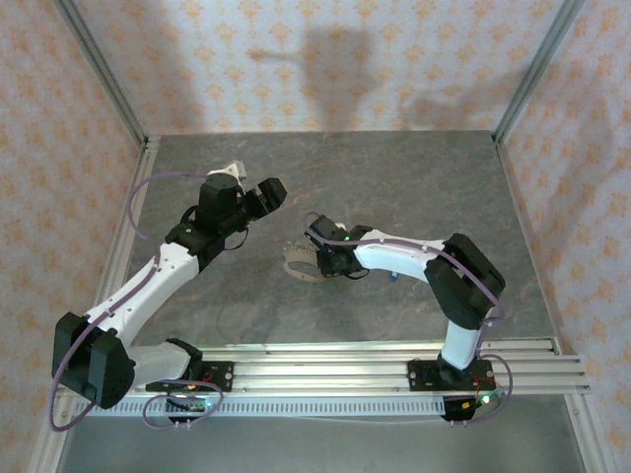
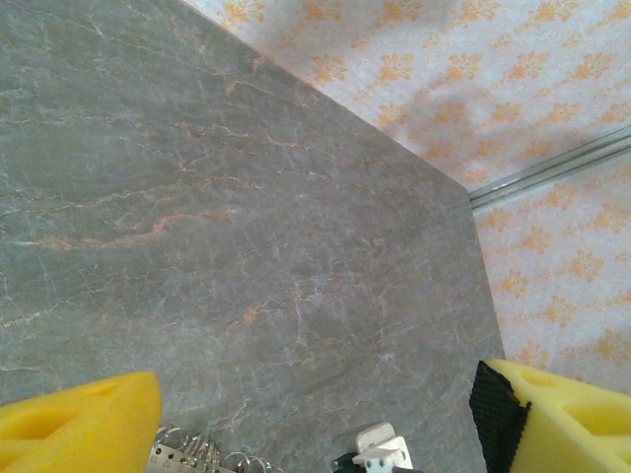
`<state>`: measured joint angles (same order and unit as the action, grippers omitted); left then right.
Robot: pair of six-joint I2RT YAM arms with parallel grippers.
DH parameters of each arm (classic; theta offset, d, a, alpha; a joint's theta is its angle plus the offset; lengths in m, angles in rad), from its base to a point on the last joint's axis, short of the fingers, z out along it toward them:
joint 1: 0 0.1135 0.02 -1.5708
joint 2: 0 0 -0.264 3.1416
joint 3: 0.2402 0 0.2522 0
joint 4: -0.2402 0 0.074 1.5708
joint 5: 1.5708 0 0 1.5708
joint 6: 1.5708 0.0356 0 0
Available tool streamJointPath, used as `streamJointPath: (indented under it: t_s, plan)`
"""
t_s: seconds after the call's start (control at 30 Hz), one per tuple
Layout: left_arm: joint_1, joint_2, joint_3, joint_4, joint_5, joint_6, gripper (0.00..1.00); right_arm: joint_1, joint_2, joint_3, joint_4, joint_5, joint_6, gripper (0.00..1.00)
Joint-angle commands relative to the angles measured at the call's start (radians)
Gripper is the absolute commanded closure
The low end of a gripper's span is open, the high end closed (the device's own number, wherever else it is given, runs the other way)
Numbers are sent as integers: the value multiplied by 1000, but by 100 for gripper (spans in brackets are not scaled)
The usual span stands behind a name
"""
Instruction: Put the keys on the keyring
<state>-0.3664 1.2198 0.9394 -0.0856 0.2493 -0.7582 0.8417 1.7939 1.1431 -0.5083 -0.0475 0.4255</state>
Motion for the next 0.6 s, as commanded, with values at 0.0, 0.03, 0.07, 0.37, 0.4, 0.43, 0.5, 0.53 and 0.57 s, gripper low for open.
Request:
streamJointPath:
  t_s: [0.0, 0.03, 0.07, 0.37, 0.4, 0.43, 0.5, 0.53, 0.57]
  plan:
    - [1, -16, -2, 23, -22, 17, 16, 8, 19, 21, -40, 36, -15, 73]
    - [1, -17, -1, 23, -20, 17, 16, 8, 21, 21, -42, 38, -16, 73]
    - [1, -16, -3, 22, -20, 17, 16, 7, 22, 20, -42, 38, -15, 73]
    - [1, -18, -7, 26, -20, 16, 16, 7, 25, 15, -42, 43, -14, 78]
    - [1, -17, -8, 26, -20, 14, 16, 8, 25, 15, -42, 43, -15, 78]
    - [1, -19, -7, 26, -21, 14, 16, 7, 24, 15, -42, 43, -14, 79]
    - [1, -17, -8, 26, -21, 14, 16, 8, 24, 15, -44, 44, -15, 79]
    - [1, -19, -8, 26, -20, 14, 16, 8, 24, 15, -44, 45, -16, 80]
    - [1, -17, -8, 27, -20, 14, 16, 8, 26, 14, -44, 44, -15, 81]
